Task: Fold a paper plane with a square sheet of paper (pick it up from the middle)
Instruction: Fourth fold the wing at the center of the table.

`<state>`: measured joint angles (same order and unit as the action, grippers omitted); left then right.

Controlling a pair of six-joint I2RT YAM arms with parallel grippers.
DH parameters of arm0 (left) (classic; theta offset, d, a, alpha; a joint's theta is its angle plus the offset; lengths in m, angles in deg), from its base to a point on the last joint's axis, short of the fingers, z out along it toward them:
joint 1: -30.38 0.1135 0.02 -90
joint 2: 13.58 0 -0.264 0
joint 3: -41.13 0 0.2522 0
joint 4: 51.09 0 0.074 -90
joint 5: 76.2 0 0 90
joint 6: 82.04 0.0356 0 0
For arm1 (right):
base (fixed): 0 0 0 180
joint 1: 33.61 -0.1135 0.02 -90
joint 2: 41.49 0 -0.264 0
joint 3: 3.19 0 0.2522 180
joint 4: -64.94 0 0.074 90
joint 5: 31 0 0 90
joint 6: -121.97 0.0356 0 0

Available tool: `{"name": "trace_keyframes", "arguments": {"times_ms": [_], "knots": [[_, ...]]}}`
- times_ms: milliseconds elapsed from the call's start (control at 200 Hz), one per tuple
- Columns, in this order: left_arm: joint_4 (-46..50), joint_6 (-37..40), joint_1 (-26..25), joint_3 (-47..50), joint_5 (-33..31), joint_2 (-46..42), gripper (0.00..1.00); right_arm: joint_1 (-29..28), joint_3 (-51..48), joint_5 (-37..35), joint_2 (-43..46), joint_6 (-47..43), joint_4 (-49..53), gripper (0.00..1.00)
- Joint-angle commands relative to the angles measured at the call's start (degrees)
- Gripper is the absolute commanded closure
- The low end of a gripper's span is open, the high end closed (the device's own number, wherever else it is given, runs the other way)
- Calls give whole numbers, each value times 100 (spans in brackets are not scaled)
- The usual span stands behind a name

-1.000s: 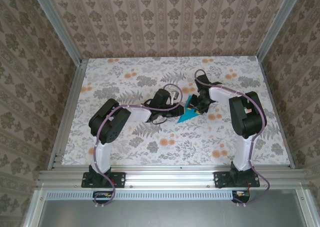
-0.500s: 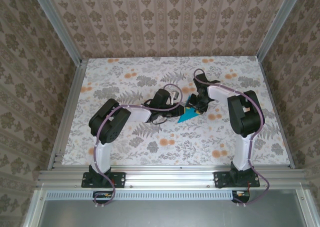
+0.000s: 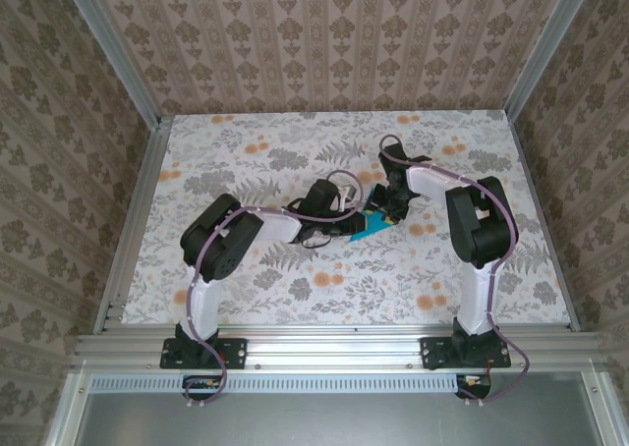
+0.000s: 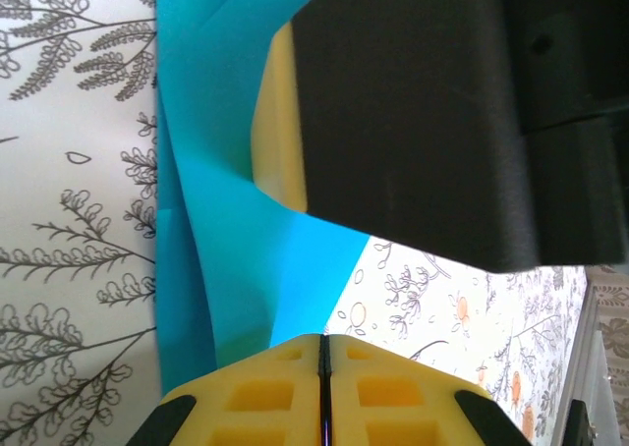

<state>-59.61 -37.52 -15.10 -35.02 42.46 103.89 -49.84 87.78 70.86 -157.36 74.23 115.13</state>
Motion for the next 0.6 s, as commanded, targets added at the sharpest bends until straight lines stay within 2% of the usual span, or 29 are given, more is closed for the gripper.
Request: {"name": "trace_keyframes", "arguments": {"times_ms": [0,230,595], "knots": [[206,111,-32,-201,-48,108,89,-65,-471,-658,-919,67,270,50],[681,346,-72,-182,-439,76,90,-61,-481,-667,-937,96,251,50],[822,405,-102,-177,-621,66,90,-59,-496,-632,-955,110,226,50]]}}
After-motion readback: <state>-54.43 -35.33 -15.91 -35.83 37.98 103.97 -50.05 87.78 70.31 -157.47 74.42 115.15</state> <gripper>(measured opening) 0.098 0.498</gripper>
